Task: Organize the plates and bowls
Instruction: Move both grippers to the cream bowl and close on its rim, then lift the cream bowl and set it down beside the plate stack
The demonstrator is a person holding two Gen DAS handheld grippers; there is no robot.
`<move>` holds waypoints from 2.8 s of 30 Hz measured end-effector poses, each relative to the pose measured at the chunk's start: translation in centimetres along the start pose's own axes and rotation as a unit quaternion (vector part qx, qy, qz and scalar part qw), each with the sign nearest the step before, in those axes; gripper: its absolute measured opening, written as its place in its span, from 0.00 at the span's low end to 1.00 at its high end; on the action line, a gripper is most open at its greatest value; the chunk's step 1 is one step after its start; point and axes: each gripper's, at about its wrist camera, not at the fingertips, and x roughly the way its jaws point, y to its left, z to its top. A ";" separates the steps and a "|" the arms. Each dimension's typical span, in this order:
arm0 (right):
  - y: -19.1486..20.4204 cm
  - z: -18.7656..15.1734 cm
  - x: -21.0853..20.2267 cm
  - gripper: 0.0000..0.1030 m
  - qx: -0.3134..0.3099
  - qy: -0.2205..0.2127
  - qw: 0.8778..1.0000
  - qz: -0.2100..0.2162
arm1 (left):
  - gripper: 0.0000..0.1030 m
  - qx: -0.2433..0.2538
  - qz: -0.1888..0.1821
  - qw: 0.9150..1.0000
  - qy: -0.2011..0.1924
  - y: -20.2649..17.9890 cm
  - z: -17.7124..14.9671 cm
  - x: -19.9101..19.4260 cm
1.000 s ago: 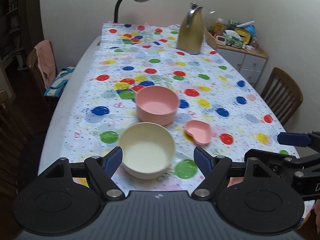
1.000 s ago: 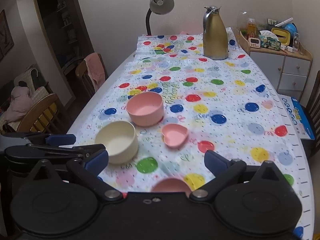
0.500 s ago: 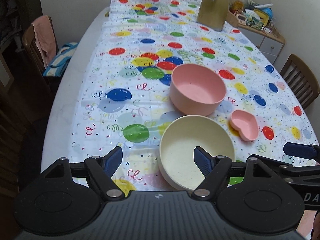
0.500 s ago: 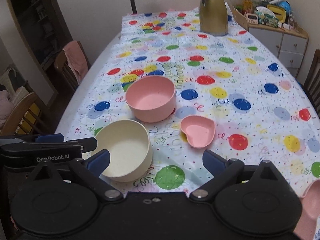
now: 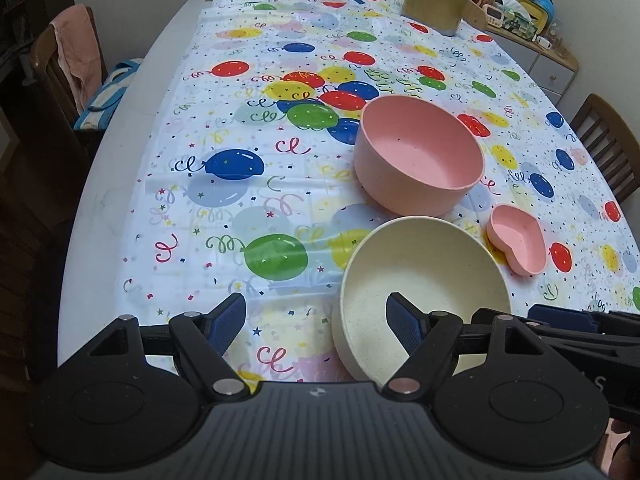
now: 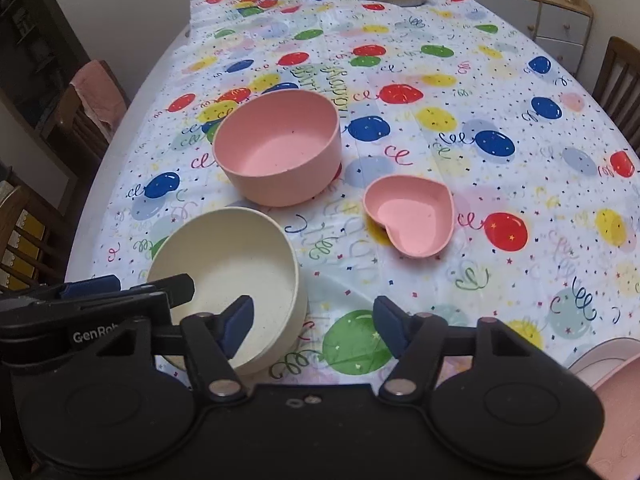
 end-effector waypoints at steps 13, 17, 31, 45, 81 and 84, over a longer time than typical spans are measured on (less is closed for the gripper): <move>0.9 0.1 1.3 0.23 0.019 0.020 1.000 -0.009 | 0.20 -0.004 -0.037 0.999 0.009 -0.7 0.1 0.0; 1.0 0.2 1.2 0.12 0.026 0.023 0.999 -0.009 | 0.15 0.000 -0.037 0.999 0.010 -0.9 0.0 -0.2; 1.1 -1.1 -1.5 0.08 0.015 0.031 0.999 -0.013 | 0.14 0.017 -0.056 0.998 0.014 -1.8 -1.8 -4.4; -0.1 -5.5 -6.1 0.09 -0.011 0.073 0.997 -0.002 | 0.15 0.063 -0.078 0.994 0.047 -3.5 -6.5 -8.3; -2.6 -13.1 -7.7 0.09 -0.025 0.144 0.989 0.015 | 0.14 0.119 -0.104 0.978 0.136 -4.8 -13.6 -8.5; -2.6 -13.1 -7.8 0.09 -0.025 0.144 0.989 0.015 | 0.14 0.126 -0.106 0.977 0.134 -4.9 -13.5 -8.7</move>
